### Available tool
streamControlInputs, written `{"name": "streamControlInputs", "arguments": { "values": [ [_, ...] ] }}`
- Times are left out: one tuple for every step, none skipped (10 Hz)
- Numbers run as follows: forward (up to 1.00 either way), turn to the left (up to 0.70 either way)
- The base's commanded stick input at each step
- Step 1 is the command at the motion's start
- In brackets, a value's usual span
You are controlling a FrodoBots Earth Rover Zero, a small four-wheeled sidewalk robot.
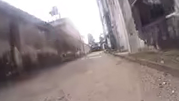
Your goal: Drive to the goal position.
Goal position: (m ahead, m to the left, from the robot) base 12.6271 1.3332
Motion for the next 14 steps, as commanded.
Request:
{"name": "streamControlInputs", "arguments": {
  "values": [
    [1.00,0.00],
    [1.00,0.00],
    [1.00,0.00],
    [1.00,0.00],
    [1.00,0.00],
    [1.00,0.00],
    [1.00,0.00],
    [1.00,0.00],
    [1.00,0.00],
    [1.00,0.00],
    [1.00,0.00],
    [1.00,0.00],
    [1.00,0.00],
    [1.00,0.00]
  ]
}}
